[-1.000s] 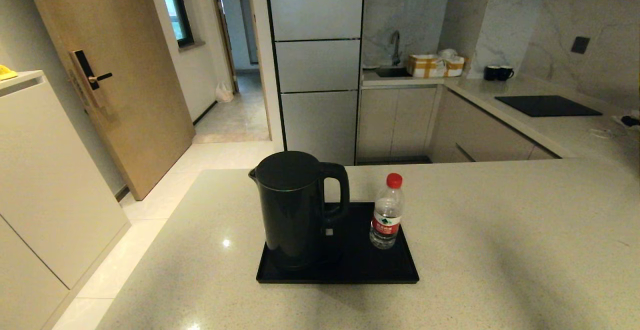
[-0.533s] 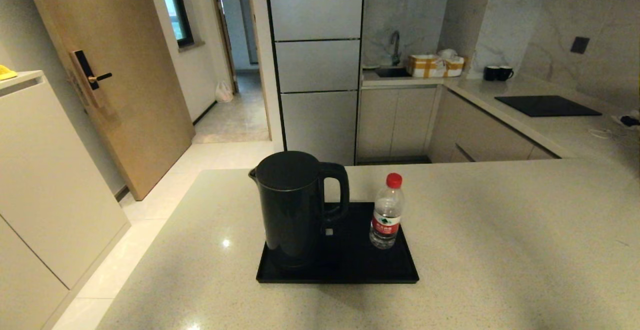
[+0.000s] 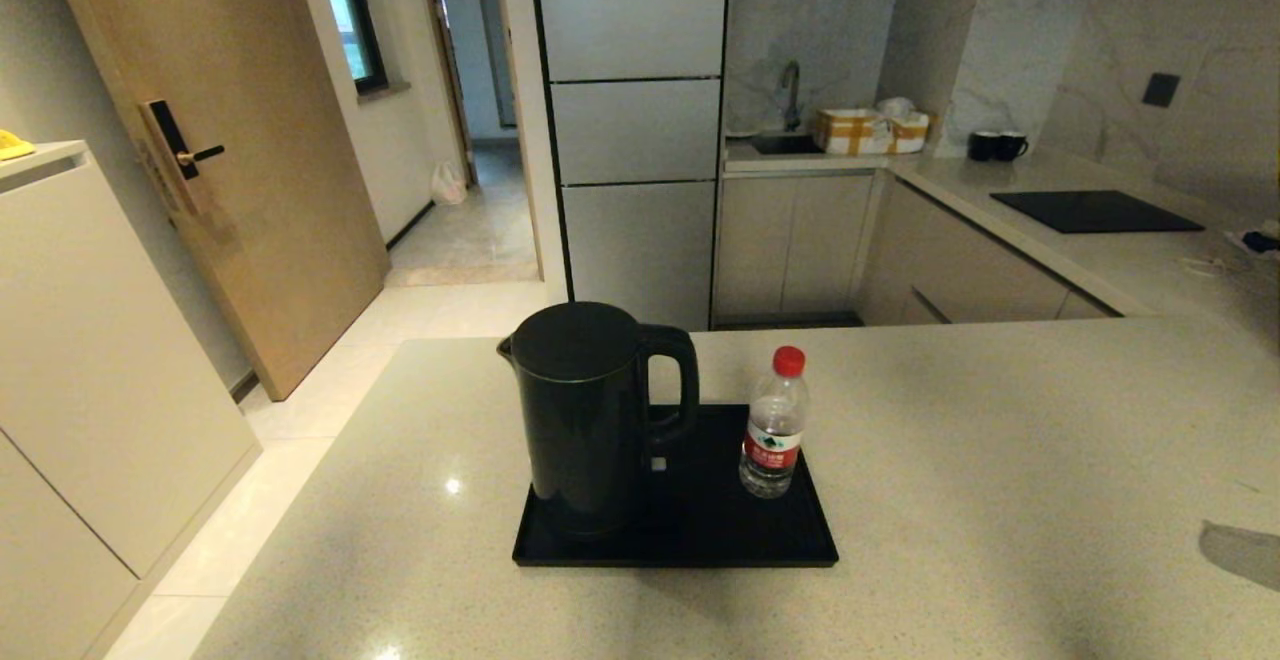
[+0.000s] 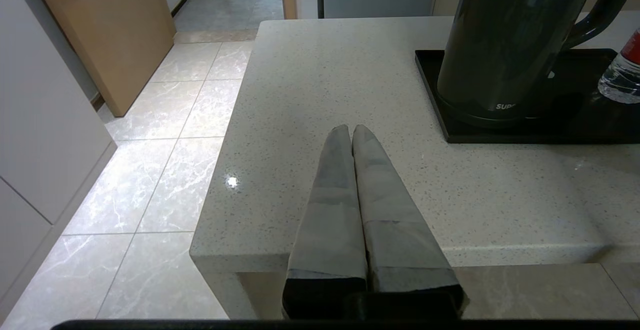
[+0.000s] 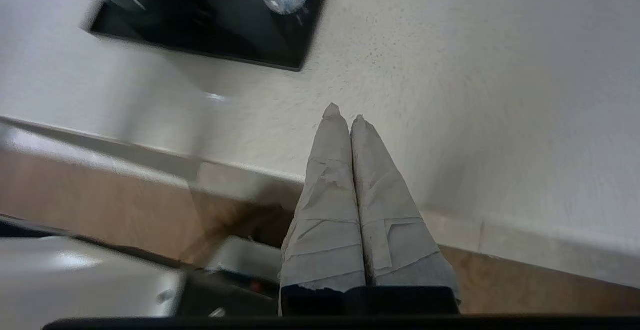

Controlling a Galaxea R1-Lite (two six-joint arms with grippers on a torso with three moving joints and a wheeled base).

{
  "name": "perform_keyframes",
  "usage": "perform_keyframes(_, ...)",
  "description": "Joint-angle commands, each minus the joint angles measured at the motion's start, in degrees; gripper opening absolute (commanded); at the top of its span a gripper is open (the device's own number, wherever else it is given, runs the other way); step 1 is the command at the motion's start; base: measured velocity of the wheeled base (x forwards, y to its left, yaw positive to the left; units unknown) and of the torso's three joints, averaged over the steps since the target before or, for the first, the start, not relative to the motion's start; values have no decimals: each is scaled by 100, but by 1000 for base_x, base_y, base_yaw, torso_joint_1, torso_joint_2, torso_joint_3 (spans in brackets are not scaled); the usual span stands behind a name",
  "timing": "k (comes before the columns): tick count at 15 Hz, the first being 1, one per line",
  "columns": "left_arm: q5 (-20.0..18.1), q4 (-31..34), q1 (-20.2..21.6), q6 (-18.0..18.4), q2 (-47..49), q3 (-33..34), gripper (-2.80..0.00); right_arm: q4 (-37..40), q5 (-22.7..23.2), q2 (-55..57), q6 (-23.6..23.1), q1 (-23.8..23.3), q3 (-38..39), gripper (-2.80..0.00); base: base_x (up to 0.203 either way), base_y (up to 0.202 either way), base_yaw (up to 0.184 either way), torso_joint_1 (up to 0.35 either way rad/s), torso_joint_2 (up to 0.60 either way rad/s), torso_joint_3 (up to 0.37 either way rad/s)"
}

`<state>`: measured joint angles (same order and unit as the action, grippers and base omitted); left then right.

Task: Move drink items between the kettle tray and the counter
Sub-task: Pick up the bottled water

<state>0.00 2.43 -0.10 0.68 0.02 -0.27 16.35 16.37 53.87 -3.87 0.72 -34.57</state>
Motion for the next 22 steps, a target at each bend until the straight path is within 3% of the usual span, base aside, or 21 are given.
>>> perform_keyframes(1, 0, 4, 1, 2, -2, 0, -280, -1396, 51, 2070, -145, 106, 290, -280, 0, 0, 0, 0, 0, 0)
perform_keyframes(3, 0, 4, 1, 2, -2, 0, -280, -2578, 83, 3164, -235, 445, 420, -280, 0, 0, 0, 0, 0, 0)
perform_keyframes(5, -9, 4, 1, 2, -2, 0, -280, -3427, 93, 3823, -251, 1088, 399, -280, 0, 0, 0, 0, 0, 0)
perform_keyframes(8, -4, 4, 1, 2, -2, 0, -280, -4586, -153, 4442, 284, 2046, 204, -280, 0, 0, 0, 0, 0, 0)
perform_keyframes(11, 0, 4, 1, 2, -2, 0, -280, -5833, -572, 4836, 466, 2409, 344, -280, 0, 0, 0, 0, 0, 0)
perform_keyframes(13, -9, 4, 1, 2, -2, 0, -280, -5942, -863, 4923, 782, 2415, 416, -280, 0, 0, 0, 0, 0, 0)
perform_keyframes(14, -9, 4, 1, 2, -2, 0, -280, -5984, -873, 4932, 777, 2410, 539, 0, 0, 0, 0, 0, 0, 0)
perform_keyframes(22, 0, 4, 1, 2, -2, 0, -280, -6306, -1104, 5385, 797, 2411, 444, 0, 0, 0, 0, 0, 0, 0)
